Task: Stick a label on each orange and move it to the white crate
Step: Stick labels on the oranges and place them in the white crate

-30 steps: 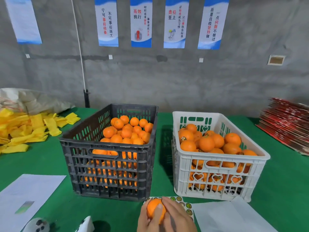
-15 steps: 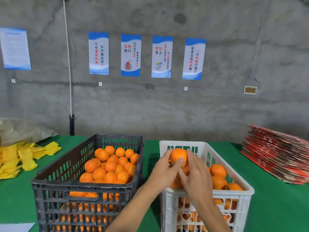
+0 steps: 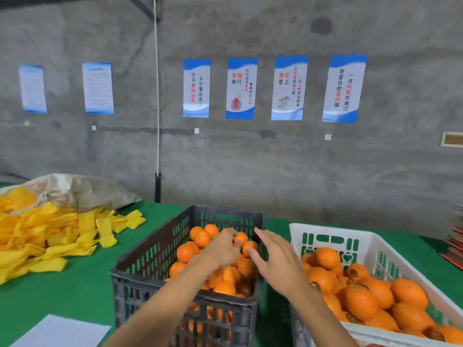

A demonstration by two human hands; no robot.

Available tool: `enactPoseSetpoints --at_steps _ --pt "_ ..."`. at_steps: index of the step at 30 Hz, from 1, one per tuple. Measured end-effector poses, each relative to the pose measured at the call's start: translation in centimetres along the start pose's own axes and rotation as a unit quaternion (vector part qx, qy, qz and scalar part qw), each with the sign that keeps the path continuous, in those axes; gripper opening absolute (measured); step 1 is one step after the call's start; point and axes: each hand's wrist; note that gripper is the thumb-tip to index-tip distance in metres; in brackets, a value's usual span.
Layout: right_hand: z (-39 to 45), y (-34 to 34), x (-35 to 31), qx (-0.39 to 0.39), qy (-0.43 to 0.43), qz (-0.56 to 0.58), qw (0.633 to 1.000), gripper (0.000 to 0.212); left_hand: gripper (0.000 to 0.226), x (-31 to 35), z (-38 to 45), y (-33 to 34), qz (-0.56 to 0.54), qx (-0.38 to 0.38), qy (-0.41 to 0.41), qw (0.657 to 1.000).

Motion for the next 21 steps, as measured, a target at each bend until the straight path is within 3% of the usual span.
enactPoseSetpoints --at_steps 5,11,15,21 --pt "6.5 3.7 -2.6 -0.033 -0.026 0.037 0.998 0.060 0.053 -9.7 4.0 -4.3 0.122 -0.047 -0.138 0.982" --pt "12.2 7.5 -1.6 -0.056 -0.020 0.054 0.997 0.061 0.082 -15.1 9.2 -5.4 0.077 -0.168 -0.242 0.953" --pt "14.2 9.4 -0.3 -0.080 0.000 0.091 0.993 0.063 0.086 -15.8 11.3 -4.8 0.132 -0.204 -0.248 0.938" --pt "14.3 9.1 0.1 -0.075 0.010 0.095 0.993 0.059 0.082 -15.2 11.7 -4.8 0.174 -0.197 -0.222 0.939"
Point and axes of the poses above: each hand's wrist, its own z-axis towards the middle knuckle, its own y-axis out of the palm, x = y × z, and after that the axes turned 4 degrees about -x, right-handed
